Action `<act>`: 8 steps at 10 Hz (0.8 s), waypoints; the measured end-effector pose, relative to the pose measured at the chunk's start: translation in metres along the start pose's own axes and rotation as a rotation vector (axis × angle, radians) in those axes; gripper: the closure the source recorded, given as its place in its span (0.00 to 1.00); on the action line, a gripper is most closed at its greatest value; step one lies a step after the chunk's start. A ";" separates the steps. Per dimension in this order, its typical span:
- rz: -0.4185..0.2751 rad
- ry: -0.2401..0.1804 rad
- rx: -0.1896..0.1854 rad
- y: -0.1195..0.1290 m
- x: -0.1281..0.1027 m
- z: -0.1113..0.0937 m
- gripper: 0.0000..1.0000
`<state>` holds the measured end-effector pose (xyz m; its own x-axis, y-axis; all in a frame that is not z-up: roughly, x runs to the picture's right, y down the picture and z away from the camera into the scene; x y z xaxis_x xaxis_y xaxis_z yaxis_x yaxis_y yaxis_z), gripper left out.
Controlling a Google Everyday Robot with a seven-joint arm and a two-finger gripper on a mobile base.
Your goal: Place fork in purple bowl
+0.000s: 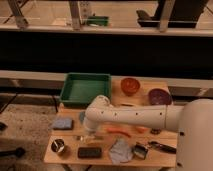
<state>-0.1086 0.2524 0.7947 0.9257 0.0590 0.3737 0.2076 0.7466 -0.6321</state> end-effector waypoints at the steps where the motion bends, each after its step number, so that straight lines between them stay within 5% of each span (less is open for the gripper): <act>1: 0.003 -0.001 0.001 -0.001 0.002 0.000 0.54; 8: 0.028 0.004 0.000 -0.004 0.016 0.002 0.62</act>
<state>-0.0953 0.2517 0.8041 0.9324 0.0770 0.3531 0.1816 0.7449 -0.6420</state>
